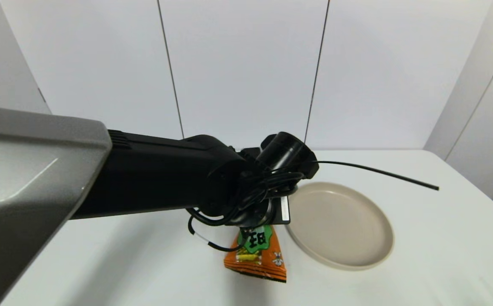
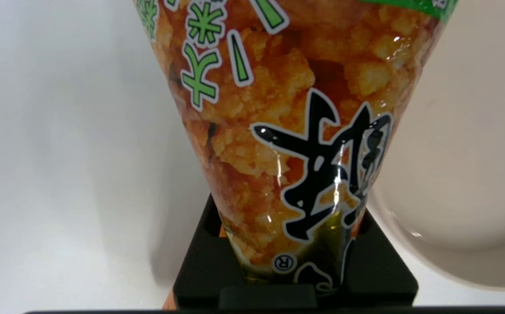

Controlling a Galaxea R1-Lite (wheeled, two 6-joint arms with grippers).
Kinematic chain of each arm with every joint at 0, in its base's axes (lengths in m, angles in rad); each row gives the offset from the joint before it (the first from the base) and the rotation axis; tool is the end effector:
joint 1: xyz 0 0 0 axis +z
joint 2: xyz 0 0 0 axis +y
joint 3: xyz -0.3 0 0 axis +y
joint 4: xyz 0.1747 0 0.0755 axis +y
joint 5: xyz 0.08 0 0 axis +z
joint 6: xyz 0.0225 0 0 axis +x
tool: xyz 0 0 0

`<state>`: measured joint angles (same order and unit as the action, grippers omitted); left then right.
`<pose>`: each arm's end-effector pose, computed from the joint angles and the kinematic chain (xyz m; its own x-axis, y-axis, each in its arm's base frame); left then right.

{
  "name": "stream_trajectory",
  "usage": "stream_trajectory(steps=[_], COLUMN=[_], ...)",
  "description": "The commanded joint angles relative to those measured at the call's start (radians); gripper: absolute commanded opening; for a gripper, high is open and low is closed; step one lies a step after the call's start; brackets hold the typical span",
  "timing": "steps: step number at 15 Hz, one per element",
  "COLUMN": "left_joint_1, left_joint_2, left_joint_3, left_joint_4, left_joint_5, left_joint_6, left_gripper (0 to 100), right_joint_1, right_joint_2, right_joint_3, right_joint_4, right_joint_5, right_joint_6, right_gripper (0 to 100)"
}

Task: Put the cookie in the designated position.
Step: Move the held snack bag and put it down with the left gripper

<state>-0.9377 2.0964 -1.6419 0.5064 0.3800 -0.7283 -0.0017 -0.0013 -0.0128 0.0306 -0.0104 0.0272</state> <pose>0.2425 -0.3163 0.1679 0.6137 -0.2094 -0.7612 0.1421 0.9777 -0.1543 -0.0239 -0.0002 0.0759 0.9998 -0.0121 -0.0165 0.0125 0.9996 0.0270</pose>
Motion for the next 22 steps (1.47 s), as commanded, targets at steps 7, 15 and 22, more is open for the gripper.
stream_trajectory(steps=[7, 15, 22], left_joint_1=[0.054, 0.059, 0.091], left_joint_2=[0.116, -0.16, -0.49], left_joint_3=[-0.153, 0.037, 0.567], left_joint_4=[0.034, 0.199, -0.12], left_joint_5=[-0.003, -0.124, -0.236], left_joint_6=[0.017, 0.182, 0.36], left_gripper=[100, 100, 100], right_joint_1=[0.0, 0.0, 0.0], right_joint_2=[0.0, 0.0, 0.0], right_joint_3=[0.0, 0.0, 0.0], right_joint_4=[0.0, 0.0, 0.0], right_joint_5=[0.0, 0.0, 0.0], right_joint_6=[-0.003, -0.003, 0.0], right_gripper=[100, 100, 100])
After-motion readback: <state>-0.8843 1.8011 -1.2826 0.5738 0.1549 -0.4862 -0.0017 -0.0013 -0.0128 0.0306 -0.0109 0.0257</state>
